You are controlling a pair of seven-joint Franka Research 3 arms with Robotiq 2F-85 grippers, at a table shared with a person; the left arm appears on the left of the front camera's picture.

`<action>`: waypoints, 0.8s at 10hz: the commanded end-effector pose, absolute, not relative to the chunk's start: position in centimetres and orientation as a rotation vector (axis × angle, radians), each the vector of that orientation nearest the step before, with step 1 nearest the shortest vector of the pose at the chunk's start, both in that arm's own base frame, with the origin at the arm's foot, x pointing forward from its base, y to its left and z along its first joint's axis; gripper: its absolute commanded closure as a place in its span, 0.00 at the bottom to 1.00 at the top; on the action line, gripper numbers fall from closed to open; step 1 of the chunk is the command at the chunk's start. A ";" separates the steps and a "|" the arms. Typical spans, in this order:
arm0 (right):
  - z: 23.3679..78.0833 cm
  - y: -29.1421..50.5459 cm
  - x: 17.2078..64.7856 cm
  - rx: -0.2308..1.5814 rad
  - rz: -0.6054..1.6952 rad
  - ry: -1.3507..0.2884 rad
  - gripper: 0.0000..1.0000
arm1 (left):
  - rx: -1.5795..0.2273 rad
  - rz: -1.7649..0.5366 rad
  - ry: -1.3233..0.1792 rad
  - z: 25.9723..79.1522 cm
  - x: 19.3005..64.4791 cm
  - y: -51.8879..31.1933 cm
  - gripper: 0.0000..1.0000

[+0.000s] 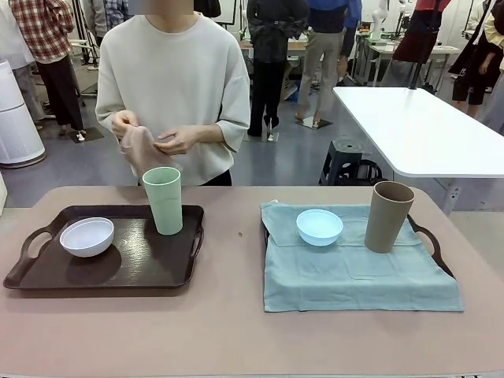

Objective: Set up a tray with a mat and arrange the tableware.
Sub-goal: Pick up the Picnic Bowl and Reusable plastic cup from the Handle tray in front of the human's position and hold them in the air.

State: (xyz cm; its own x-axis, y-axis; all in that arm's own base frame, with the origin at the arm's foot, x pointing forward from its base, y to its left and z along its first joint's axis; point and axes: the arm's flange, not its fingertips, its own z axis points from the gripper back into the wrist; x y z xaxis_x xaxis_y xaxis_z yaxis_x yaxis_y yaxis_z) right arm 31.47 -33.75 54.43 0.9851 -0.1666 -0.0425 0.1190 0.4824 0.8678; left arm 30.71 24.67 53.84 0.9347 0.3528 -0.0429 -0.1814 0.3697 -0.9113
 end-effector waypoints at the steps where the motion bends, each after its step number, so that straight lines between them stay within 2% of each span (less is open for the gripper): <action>1: 55.7 -31.0 33.0 1.049 0.024 -0.069 0.00 | -1.102 0.234 -0.113 54.0 31.4 22.7 0.00; 5: 59.5 -14.6 35.0 0.758 0.406 -0.208 0.00 | -0.668 0.028 -0.097 57.0 32.3 13.2 0.00; 8: 58.0 -1.3 35.5 0.662 0.680 -0.332 0.00 | -0.300 -0.050 -0.159 58.8 32.1 5.5 0.00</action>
